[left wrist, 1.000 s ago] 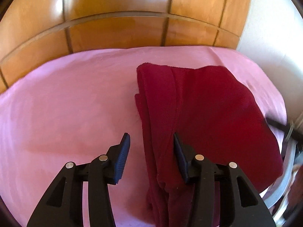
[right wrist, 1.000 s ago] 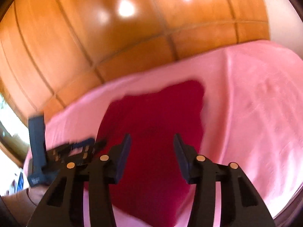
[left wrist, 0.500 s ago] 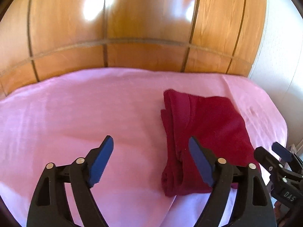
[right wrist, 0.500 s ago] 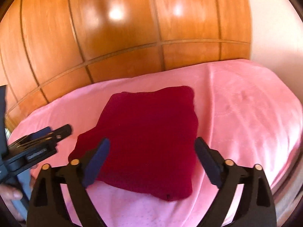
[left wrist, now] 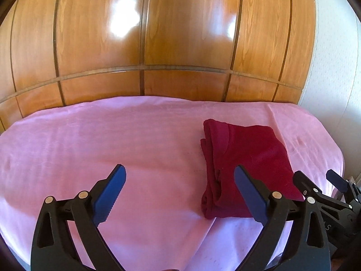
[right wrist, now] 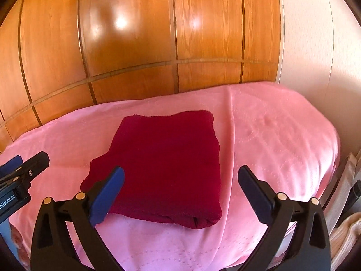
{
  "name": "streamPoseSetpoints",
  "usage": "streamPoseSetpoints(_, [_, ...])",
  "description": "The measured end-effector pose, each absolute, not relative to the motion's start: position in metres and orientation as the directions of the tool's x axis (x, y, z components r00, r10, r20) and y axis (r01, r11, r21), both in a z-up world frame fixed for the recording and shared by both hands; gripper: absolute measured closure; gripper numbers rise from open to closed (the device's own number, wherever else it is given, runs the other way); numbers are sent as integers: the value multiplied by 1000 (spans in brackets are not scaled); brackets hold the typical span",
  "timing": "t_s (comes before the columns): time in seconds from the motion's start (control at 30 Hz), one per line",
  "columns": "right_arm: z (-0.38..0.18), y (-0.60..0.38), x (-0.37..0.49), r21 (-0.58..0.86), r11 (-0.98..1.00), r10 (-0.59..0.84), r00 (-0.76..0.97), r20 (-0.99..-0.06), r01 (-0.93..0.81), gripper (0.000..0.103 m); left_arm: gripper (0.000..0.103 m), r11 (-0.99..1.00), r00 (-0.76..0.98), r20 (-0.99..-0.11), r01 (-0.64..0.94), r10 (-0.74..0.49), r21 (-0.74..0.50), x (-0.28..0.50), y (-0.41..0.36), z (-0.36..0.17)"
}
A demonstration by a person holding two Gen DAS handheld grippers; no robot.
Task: Fold small clothes
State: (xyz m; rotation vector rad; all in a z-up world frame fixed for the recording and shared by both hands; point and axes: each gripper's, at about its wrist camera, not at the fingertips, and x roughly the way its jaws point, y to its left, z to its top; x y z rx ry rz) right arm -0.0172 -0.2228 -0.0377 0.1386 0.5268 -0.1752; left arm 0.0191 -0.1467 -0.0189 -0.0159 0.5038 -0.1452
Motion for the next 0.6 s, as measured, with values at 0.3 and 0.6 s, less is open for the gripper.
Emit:
streamPoseSetpoints(0.3, [-41,-223,-14,87,974,-136,842,-522,211,2,5,991,865,-484,131,-131,-34,17,-148,-20])
streamPoseSetpoints(0.6, [-42,-224,-13,101,974,-122,847,-517,202,2,5,991,862,-492,134,-121,-9,17,-154,-22])
